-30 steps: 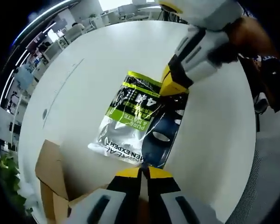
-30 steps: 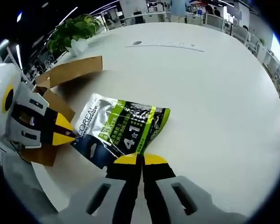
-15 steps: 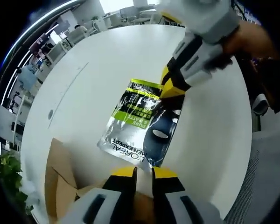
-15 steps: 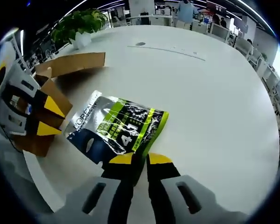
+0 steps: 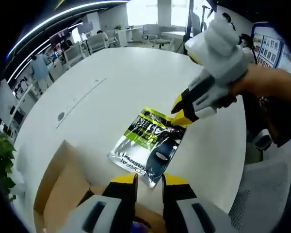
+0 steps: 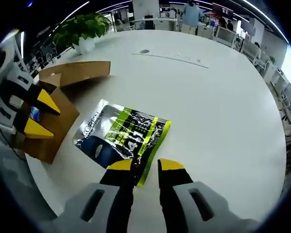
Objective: Operate the shoe box by opening the lid, removing the specified soft item, and placing it in the target area until the item is outside and the box remains undamaged.
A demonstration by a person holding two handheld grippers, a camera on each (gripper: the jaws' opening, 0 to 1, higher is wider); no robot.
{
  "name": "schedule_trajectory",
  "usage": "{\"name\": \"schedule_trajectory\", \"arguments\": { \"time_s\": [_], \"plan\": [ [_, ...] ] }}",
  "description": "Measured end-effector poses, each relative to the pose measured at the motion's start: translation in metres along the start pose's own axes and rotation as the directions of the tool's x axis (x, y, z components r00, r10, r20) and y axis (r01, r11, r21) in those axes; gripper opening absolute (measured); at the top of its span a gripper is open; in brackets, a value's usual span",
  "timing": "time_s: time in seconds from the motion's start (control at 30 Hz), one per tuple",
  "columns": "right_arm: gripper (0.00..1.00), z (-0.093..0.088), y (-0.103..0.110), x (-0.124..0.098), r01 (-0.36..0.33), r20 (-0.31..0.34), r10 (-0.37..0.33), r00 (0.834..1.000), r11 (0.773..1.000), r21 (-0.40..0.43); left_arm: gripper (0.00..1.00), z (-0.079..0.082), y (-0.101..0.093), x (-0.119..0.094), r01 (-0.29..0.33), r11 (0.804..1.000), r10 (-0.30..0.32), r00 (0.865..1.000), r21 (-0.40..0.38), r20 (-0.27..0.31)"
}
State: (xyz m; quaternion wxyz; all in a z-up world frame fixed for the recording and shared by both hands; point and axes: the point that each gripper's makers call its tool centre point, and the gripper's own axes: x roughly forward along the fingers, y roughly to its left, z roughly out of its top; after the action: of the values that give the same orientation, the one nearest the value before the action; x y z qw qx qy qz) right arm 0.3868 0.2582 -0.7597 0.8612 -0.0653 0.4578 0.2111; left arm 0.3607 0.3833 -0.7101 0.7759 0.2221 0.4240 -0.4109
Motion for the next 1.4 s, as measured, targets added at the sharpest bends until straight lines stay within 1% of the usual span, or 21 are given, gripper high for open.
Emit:
{"name": "schedule_trajectory", "arguments": {
  "time_s": [0.1,0.13,0.23,0.4,0.5,0.67,0.93,1.1,1.23,1.4],
  "plan": [
    [0.20,0.005,0.005,-0.010,-0.003,0.016,0.003,1.000,1.000,-0.011,0.22,0.002,0.000,-0.008,0.006,1.000,-0.005,0.999,-0.029,0.037],
    [0.21,0.006,0.006,-0.012,-0.006,0.019,0.006,1.000,1.000,-0.011,0.23,0.003,-0.001,-0.012,0.016,0.998,-0.012,0.998,-0.055,0.056],
    [0.24,0.013,0.014,-0.022,-0.024,0.038,0.024,0.999,1.000,-0.012,0.25,0.005,0.000,-0.024,0.029,0.995,-0.020,0.995,-0.099,0.100],
    [0.28,0.022,0.027,-0.035,-0.039,0.063,0.041,0.997,0.999,-0.036,0.28,0.001,0.005,-0.038,0.022,0.993,-0.006,0.991,-0.118,0.133],
    [0.30,0.028,0.036,-0.044,-0.051,0.076,0.055,0.996,0.997,-0.059,0.28,-0.003,0.009,-0.046,0.011,0.991,0.008,0.989,-0.131,0.148],
    [0.32,0.036,0.050,-0.054,-0.064,0.090,0.072,0.993,0.994,-0.085,0.29,-0.014,0.017,-0.060,-0.004,0.986,0.032,0.985,-0.164,0.170],
    [0.35,0.049,0.080,-0.066,-0.108,0.115,0.123,0.986,0.986,-0.125,0.32,-0.033,0.024,-0.081,-0.022,0.981,0.061,0.978,-0.190,0.202],
    [0.37,0.054,0.097,-0.068,-0.136,0.124,0.154,0.980,0.980,-0.144,0.34,-0.047,0.029,-0.098,-0.034,0.974,0.087,0.969,-0.224,0.233],
    [0.37,0.058,0.112,-0.068,-0.163,0.131,0.183,0.974,0.975,-0.151,0.36,-0.056,0.033,-0.110,-0.047,0.972,0.107,0.961,-0.232,0.253],
    [0.38,0.063,0.131,-0.065,-0.193,0.137,0.218,0.966,0.966,-0.172,0.37,-0.069,0.041,-0.120,-0.065,0.967,0.130,0.957,-0.246,0.259]
  ]
}}
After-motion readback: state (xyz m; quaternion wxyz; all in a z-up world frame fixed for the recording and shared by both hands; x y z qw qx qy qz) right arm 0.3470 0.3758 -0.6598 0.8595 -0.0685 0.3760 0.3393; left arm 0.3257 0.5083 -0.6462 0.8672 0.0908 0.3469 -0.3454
